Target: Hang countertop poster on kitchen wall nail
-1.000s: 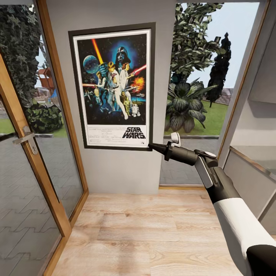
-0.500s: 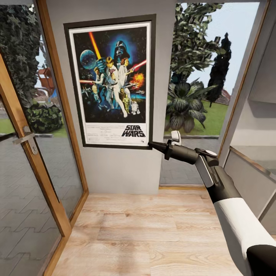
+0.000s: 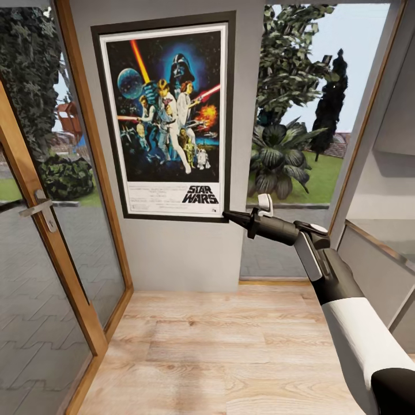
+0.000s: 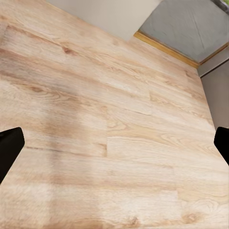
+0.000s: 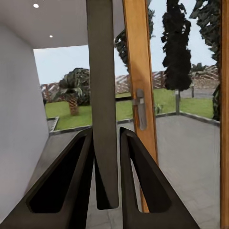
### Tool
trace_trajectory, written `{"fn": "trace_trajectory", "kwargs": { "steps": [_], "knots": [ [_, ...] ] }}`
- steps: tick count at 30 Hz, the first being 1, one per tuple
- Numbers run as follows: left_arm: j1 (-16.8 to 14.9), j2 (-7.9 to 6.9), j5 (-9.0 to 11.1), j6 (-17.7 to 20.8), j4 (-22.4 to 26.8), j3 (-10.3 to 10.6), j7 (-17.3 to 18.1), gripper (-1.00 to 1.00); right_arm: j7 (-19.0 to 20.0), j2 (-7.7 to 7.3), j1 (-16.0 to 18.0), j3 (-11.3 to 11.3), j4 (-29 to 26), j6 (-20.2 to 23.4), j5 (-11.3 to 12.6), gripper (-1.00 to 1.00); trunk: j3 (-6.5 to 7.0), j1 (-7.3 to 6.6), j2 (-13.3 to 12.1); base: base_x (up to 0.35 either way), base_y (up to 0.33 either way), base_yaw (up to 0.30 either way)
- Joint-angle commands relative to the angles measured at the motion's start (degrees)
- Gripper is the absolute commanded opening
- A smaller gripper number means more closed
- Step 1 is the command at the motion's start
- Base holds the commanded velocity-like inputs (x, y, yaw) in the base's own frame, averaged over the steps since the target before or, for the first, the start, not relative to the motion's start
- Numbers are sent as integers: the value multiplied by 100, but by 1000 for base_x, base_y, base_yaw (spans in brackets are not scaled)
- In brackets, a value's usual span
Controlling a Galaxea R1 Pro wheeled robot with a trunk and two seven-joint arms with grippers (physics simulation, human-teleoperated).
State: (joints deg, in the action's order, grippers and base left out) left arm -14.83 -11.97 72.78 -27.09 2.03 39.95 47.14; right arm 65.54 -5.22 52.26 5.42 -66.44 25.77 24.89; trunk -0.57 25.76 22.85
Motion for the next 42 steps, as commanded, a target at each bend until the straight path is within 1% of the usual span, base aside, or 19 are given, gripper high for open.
{"fn": "trace_trajectory", "kwargs": {
  "steps": [1, 10, 16, 20, 28, 42],
  "knots": [
    [-2, 0, 43, -24, -1, 48, 8, 100, -6, -6, 4, 12, 0, 62, 59, -100, -6, 3, 7, 0, 0, 0],
    [-2, -2, 43, -24, -1, 48, 8, 100, -58, -6, 27, 12, -8, 68, 51, -100, -6, 3, 7, 0, 0, 0],
    [-2, -1, 43, -24, -1, 48, 5, 100, -321, 11, 86, 12, -6, 85, 58, -100, -6, 3, 7, 0, 0, 0],
    [-2, 0, 43, -24, -1, 48, 5, 100, -357, 18, 101, 12, -6, 95, 59, -100, -6, 3, 7, 0, 0, 0],
    [-2, -2, 43, -24, -1, 48, 5, 100, -374, 30, 193, 12, 1, 103, 76, -100, -6, 3, 7, 0, 0, 0],
    [-2, -3, 43, -24, -1, 44, 5, 100, -338, 38, 206, 12, 18, 94, 68, -100, -6, 3, 7, 23, 0, 0]
  ]
}}
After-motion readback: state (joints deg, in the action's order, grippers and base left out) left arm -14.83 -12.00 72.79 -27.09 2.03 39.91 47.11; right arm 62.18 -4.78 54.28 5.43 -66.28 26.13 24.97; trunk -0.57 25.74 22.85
